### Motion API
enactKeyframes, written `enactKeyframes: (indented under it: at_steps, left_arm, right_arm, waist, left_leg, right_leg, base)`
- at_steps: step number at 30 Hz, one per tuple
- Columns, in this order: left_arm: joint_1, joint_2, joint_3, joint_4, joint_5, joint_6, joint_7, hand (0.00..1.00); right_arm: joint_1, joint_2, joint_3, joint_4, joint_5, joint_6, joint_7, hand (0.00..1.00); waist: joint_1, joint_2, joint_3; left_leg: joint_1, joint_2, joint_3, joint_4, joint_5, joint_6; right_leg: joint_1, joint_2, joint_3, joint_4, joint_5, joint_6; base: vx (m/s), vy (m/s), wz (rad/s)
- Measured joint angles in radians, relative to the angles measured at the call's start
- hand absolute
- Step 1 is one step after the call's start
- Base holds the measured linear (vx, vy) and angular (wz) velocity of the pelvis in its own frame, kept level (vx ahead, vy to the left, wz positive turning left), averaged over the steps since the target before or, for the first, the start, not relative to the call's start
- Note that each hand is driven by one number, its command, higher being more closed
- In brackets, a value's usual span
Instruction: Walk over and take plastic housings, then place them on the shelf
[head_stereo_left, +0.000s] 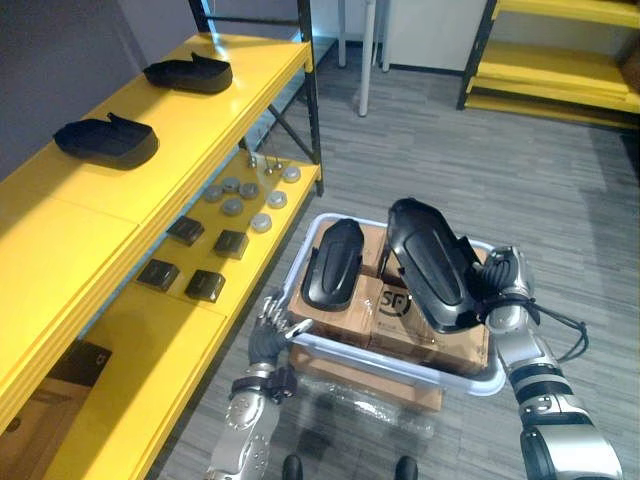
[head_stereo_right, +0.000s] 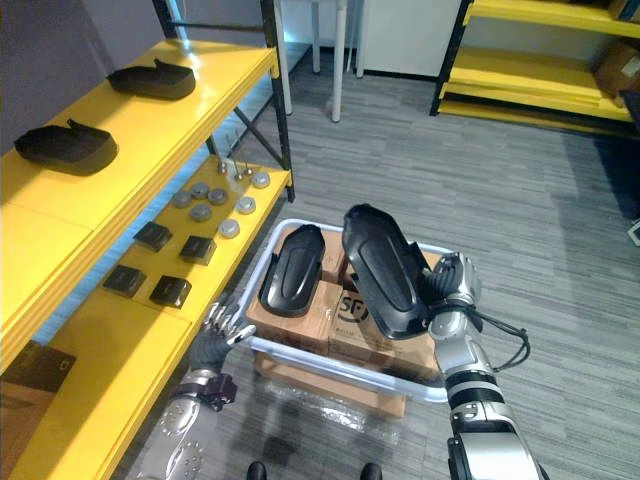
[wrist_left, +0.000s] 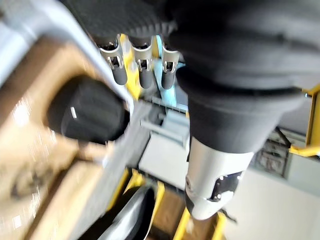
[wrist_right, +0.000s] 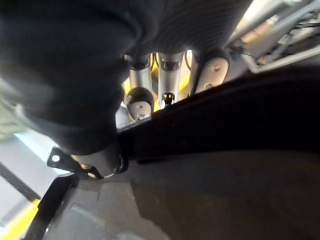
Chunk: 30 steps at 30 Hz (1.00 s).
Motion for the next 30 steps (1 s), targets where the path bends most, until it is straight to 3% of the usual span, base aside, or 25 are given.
enactKeyframes:
  at_steps: [6,13,18,23,24,30]
  left_arm:
    - [-0.112,-0.028,-0.088,0.122,-0.037,0.052,0.011,0.00]
    - [-0.163,-0.044,-0.139,0.199,-0.120,0.077,0.030,0.00]
    - [-0.223,-0.055,-0.185,0.224,-0.294,0.083,0.050,0.00]
    - [-0.225,-0.053,-0.186,0.224,-0.406,0.075,0.053,0.00]
    - [-0.226,-0.053,-0.186,0.224,-0.422,0.072,0.057,1.00]
    - [-0.242,-0.053,-0.137,0.223,-0.466,0.027,0.136,1.00]
  right_arm:
    - [0.087,0.067,0.046,-0.208,-0.022,0.001,-0.004,1.00]
    - [0.175,0.157,0.133,-0.370,-0.042,0.000,-0.014,1.00]
    - [0.240,0.220,0.255,-0.426,-0.041,-0.008,-0.009,1.00]
    - [0.269,0.241,0.269,-0.444,-0.036,-0.011,-0.014,1.00]
    - [0.272,0.241,0.272,-0.444,-0.030,-0.011,-0.016,1.00]
    - [0.350,0.230,0.313,-0.495,0.016,-0.029,-0.026,1.00]
  waist:
    - [-0.037,-0.025,-0.075]
    - [-0.040,-0.035,-0.119]
    - [-0.035,-0.040,-0.138]
    - [-0.036,-0.040,-0.145]
    - [-0.036,-0.040,-0.153]
    - [-0.037,-0.041,-0.166]
  left_leg:
    - [0.079,0.002,0.032,-0.027,0.000,0.000]
    - [0.133,0.027,0.051,-0.079,-0.006,-0.008]
    - [0.150,0.031,0.058,-0.092,-0.012,-0.017]
    - [0.160,0.030,0.058,-0.093,-0.012,-0.017]
    - [0.160,0.029,0.058,-0.093,-0.012,-0.017]
    - [0.162,0.030,0.057,-0.088,-0.012,-0.018]
  right_leg:
    - [0.053,0.007,0.038,-0.019,0.000,0.000]
    - [0.075,0.040,0.065,-0.047,0.020,-0.017]
    - [0.086,0.050,0.080,-0.075,0.046,-0.017]
    - [0.105,0.049,0.079,-0.090,0.051,-0.016]
    - [0.106,0.050,0.080,-0.098,0.054,-0.017]
    - [0.119,0.052,0.079,-0.114,0.057,-0.015]
  base:
    - [0.03,0.025,-0.19]
    - [-0.04,0.014,-0.13]
    - [-0.04,0.020,-0.08]
    - [0.00,0.000,0.00]
    - [0.03,0.011,-0.01]
    - [0.03,0.006,-0.01]
